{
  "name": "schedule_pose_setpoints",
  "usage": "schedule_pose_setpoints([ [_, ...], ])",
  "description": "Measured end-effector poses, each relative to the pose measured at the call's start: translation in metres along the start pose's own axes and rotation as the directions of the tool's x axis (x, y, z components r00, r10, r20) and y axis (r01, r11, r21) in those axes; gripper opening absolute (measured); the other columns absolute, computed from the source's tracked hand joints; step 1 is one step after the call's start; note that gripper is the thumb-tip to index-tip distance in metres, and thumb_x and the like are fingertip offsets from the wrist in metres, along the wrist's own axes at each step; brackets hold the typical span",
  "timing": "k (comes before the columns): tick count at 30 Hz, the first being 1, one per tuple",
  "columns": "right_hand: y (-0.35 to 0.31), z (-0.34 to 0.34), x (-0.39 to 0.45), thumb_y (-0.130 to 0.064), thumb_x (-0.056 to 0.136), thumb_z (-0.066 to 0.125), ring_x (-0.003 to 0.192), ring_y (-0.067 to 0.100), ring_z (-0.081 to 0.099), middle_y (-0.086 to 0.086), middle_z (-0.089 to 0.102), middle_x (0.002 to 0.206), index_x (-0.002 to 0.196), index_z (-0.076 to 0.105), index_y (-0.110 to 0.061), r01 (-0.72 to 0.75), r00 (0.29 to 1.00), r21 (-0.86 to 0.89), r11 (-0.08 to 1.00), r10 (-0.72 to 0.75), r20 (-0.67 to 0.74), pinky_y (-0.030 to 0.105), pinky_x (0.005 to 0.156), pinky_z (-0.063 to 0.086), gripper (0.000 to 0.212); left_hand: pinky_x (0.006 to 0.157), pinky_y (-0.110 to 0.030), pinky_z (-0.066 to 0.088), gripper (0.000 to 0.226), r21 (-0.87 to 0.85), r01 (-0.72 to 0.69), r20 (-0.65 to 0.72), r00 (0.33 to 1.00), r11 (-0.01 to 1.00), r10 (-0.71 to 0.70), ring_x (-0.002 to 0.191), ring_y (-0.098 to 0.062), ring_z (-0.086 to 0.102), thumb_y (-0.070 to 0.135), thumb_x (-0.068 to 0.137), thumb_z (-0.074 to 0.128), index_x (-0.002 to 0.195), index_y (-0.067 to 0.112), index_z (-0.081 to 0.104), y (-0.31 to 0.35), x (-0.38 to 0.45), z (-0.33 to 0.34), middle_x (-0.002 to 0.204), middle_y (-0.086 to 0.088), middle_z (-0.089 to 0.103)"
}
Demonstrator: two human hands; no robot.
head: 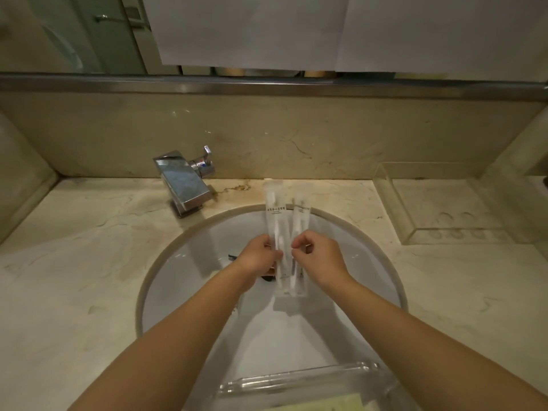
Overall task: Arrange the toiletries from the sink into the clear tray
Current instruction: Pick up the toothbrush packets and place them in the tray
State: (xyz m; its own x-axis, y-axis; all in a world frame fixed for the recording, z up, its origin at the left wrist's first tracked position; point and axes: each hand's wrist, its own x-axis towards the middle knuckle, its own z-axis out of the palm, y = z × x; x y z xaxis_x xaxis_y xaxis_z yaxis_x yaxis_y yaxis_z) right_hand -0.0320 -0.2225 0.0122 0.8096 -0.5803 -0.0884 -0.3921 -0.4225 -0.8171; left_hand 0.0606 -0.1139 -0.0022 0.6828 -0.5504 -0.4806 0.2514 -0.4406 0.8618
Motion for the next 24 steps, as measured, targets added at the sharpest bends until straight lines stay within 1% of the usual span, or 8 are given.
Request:
schedule_pose_setpoints([
  [3, -0.012, -0.012, -0.013, -0.009, 0.082, 0.066, 0.068, 0.014, 0.052, -0.005, 0.056, 0.076, 0.084, 0.060, -0.017, 0.015, 0.996, 0.018, 1.000, -0.013, -0.085, 0.024, 0.063, 0.044, 0.011, 0.078, -0.042, 0.059, 0.011, 0.019, -0.030, 0.028, 0.999, 0.999, 0.030, 0.085, -0.030, 0.064, 0.001, 0.091, 0.054, 0.100, 0.004, 0.058, 0.011, -0.020, -0.007, 0.090, -0.016, 0.059],
  [5, -0.021, -0.021, -0.022, -0.010, 0.082, 0.067, 0.063, 0.012, 0.049, -0.006, 0.053, 0.080, 0.095, 0.055, -0.019, 0.012, 0.995, 0.077, 0.997, -0.004, -0.097, 0.023, 0.056, 0.041, 0.020, 0.062, -0.030, 0.057, 0.014, 0.034, -0.055, 0.056, 0.997, 0.998, 0.053, 0.079, -0.025, 0.063, 0.001, 0.091, 0.054, 0.102, 0.006, 0.060, 0.020, -0.033, -0.012, 0.089, -0.013, 0.061],
  [7, -0.029, -0.030, -0.034, -0.011, 0.082, 0.068, 0.062, 0.008, 0.048, -0.009, 0.049, 0.081, 0.107, 0.053, -0.025, -0.005, 0.996, 0.157, 0.988, 0.020, -0.092, 0.020, 0.053, 0.038, 0.033, 0.052, -0.020, 0.049, 0.014, 0.067, -0.076, 0.084, 0.994, 0.995, 0.070, 0.072, -0.017, 0.062, 0.003, 0.092, 0.053, 0.103, 0.009, 0.061, 0.030, -0.050, -0.018, 0.084, -0.005, 0.063],
  [10, -0.037, -0.042, -0.050, -0.013, 0.082, 0.069, 0.068, 0.006, 0.049, -0.010, 0.049, 0.089, 0.111, 0.054, -0.028, -0.063, 0.991, 0.276, 0.959, 0.093, -0.096, 0.019, 0.058, 0.039, 0.036, 0.055, -0.019, 0.047, 0.019, 0.092, -0.070, 0.121, 0.991, 0.993, 0.059, 0.072, -0.012, 0.061, 0.004, 0.094, 0.050, 0.109, 0.011, 0.059, 0.042, -0.076, -0.026, 0.085, 0.000, 0.063],
  [15, -0.039, -0.060, -0.082, -0.011, 0.088, 0.059, 0.066, 0.015, 0.057, 0.006, 0.060, 0.094, 0.096, 0.063, -0.020, -0.164, 0.968, 0.414, 0.896, 0.227, -0.107, 0.034, 0.072, 0.054, 0.013, 0.079, -0.036, 0.052, 0.030, 0.089, -0.002, 0.156, 0.988, 0.996, -0.012, 0.091, -0.021, 0.060, 0.001, 0.091, 0.049, 0.116, 0.015, 0.059, 0.048, -0.122, -0.039, 0.099, -0.006, 0.063],
  [18, -0.040, -0.070, -0.103, -0.006, 0.093, 0.046, 0.062, 0.015, 0.057, 0.003, 0.059, 0.084, 0.094, 0.067, -0.020, -0.215, 0.951, 0.441, 0.871, 0.289, -0.108, 0.031, 0.070, 0.053, 0.026, 0.089, -0.043, 0.051, 0.029, 0.109, 0.003, 0.195, 0.981, 0.994, -0.025, 0.092, -0.023, 0.059, 0.000, 0.089, 0.050, 0.111, 0.015, 0.062, 0.049, -0.150, -0.045, 0.098, -0.006, 0.062],
  [21, -0.037, -0.080, -0.124, -0.003, 0.092, 0.039, 0.060, 0.016, 0.055, 0.001, 0.056, 0.077, 0.099, 0.067, -0.017, -0.237, 0.934, 0.447, 0.862, 0.329, -0.139, 0.026, 0.065, 0.048, 0.032, 0.079, -0.033, 0.051, 0.026, 0.239, -0.027, 0.250, 0.968, 0.971, -0.035, 0.088, -0.021, 0.059, 0.003, 0.090, 0.054, 0.113, 0.009, 0.063, 0.046, -0.174, -0.048, 0.093, -0.006, 0.061],
  [24, -0.030, -0.089, -0.142, -0.008, 0.092, 0.042, 0.063, 0.018, 0.051, 0.002, 0.054, 0.077, 0.095, 0.066, -0.014, -0.239, 0.924, 0.437, 0.868, 0.342, -0.174, 0.025, 0.057, 0.043, 0.024, 0.069, -0.029, 0.044, 0.027, 0.399, -0.083, 0.289, 0.957, 0.913, -0.040, 0.075, -0.017, 0.051, 0.005, 0.088, 0.061, 0.114, 0.010, 0.060, 0.035, -0.192, -0.043, 0.082, -0.005, 0.053],
])
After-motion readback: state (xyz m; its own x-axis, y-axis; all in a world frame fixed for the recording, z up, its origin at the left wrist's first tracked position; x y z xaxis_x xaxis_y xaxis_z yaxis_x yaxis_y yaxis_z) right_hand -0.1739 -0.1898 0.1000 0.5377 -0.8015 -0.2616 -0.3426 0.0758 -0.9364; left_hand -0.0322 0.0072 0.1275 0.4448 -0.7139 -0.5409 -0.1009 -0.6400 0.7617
